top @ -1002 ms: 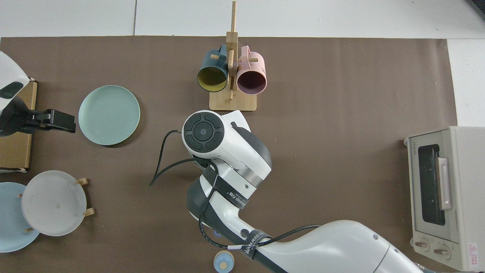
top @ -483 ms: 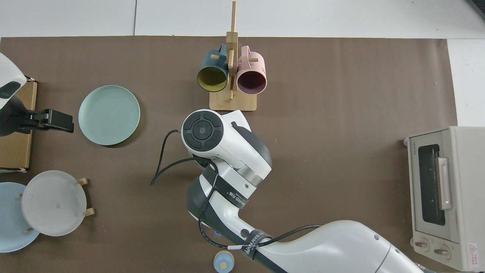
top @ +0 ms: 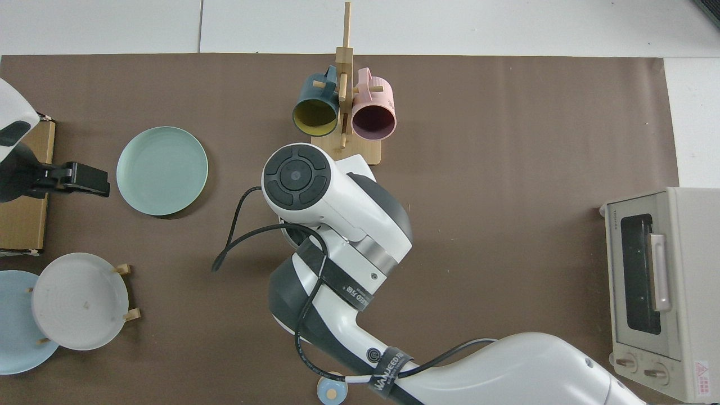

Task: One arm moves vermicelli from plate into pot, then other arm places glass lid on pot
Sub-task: 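Open the right gripper and lift it away from the lid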

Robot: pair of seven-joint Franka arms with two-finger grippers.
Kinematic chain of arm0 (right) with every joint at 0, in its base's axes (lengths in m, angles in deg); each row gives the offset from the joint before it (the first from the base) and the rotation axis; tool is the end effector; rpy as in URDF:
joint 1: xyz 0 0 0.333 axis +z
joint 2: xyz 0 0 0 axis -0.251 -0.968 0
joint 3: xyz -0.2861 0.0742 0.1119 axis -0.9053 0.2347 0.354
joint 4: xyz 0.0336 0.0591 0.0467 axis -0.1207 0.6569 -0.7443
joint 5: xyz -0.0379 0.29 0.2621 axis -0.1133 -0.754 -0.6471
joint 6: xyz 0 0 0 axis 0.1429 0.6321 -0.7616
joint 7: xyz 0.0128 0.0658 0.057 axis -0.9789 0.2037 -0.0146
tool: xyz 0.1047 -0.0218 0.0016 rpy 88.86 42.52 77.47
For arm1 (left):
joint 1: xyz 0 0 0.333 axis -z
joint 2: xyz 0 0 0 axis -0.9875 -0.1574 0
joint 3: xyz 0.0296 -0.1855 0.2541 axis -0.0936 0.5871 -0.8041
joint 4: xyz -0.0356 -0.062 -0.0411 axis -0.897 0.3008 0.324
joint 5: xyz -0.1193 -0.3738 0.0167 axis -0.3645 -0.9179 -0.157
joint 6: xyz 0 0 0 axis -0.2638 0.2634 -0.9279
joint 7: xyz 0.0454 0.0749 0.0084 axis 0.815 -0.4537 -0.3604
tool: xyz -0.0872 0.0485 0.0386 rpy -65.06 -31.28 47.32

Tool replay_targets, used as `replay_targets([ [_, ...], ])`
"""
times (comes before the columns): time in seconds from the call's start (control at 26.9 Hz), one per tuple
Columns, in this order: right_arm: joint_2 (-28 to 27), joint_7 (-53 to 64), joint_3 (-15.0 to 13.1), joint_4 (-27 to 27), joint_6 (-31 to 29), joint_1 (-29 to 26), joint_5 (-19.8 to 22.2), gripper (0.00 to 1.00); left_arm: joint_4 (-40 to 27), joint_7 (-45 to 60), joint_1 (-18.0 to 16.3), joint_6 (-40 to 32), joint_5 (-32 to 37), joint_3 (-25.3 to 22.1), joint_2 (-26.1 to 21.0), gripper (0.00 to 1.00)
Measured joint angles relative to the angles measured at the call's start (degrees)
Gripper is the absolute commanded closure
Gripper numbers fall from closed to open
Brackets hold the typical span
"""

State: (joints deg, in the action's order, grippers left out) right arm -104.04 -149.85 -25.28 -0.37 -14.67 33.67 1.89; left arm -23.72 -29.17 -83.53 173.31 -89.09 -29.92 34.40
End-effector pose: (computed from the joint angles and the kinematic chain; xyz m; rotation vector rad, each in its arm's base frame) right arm 0.5658 0.4418 0.4337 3.0716 -0.5616 0.0272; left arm 0.5699 -0.0044 0.5972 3.1398 -0.0467 -0.0029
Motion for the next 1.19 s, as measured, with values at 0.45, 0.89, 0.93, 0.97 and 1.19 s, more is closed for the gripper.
replay_targets([
  [0.45, 7.22, 11.11, 3.35, -1.83, 4.20, -10.42, -2.93, 0.00, 0.00, 0.00, 0.00, 0.00, 0.00, 0.00, 0.00, 0.00],
  [0.89, 11.83, 33.09, -7.33, -1.49, 8.20, -15.53, -7.55, 0.00, 0.00, 0.00, 0.00, 0.00, 0.00, 0.00, 0.01, 0.00],
  [0.93, 12.07, 34.36, -8.68, -1.44, 8.70, -15.46, -8.63, 0.00, 0.00, 0.00, 0.00, 0.00, 0.00, 0.00, 0.01, 0.00],
  [0.97, 12.37, 35.64, -10.16, -1.37, 9.03, -15.39, -9.79, 0.00, 0.00, 0.00, 0.00, 0.00, 0.00, 0.00, 0.01, 0.00],
  [1.19, 15.00, 43.43, -22.53, -1.20, 10.16, -14.81, -16.53, 0.00, 0.00, 0.00, 0.00, 0.00, 0.00, 0.00, 0.01, 0.00],
])
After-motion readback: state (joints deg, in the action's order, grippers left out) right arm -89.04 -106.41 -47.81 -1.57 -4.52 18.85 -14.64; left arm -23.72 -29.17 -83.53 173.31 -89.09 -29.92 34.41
